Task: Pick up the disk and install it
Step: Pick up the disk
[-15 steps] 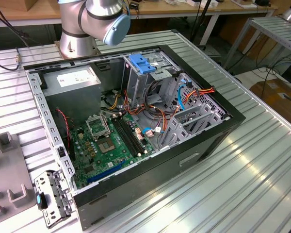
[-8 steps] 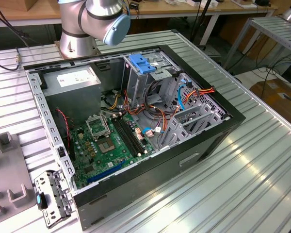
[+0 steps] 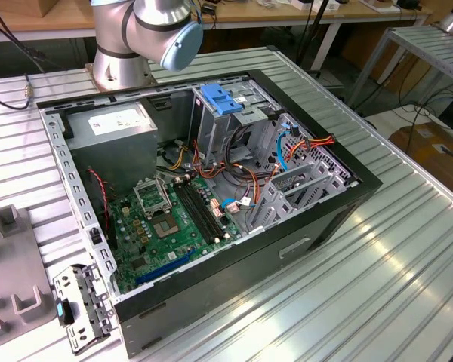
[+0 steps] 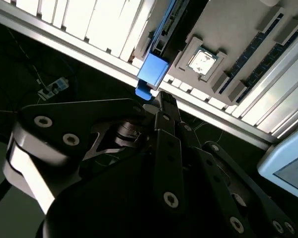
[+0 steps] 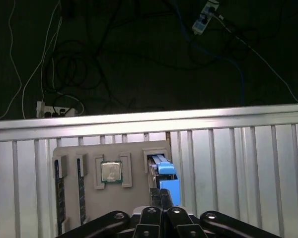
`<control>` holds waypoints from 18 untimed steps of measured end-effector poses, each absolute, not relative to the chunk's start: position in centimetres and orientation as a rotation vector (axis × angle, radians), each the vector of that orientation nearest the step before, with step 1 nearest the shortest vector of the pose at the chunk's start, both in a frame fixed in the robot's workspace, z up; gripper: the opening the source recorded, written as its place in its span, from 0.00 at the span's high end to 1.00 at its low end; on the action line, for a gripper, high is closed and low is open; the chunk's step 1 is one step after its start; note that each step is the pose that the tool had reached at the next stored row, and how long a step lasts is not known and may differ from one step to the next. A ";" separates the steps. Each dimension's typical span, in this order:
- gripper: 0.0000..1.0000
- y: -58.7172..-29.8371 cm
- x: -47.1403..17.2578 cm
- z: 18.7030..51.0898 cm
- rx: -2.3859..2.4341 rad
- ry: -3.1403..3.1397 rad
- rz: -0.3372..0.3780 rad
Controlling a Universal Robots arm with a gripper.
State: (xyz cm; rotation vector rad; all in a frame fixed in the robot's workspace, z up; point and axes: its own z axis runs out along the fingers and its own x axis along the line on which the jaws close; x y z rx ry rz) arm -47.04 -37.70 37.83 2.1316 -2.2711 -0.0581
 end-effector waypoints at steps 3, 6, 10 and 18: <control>0.89 -37.7 -47.0 37.8 2.132 -2.271 -0.058; 0.89 -37.7 -47.0 37.8 2.162 -2.242 -0.058; 0.89 -37.7 -47.0 37.8 2.258 -2.142 -0.056; 0.89 -37.7 -47.0 37.8 2.469 -1.890 -0.050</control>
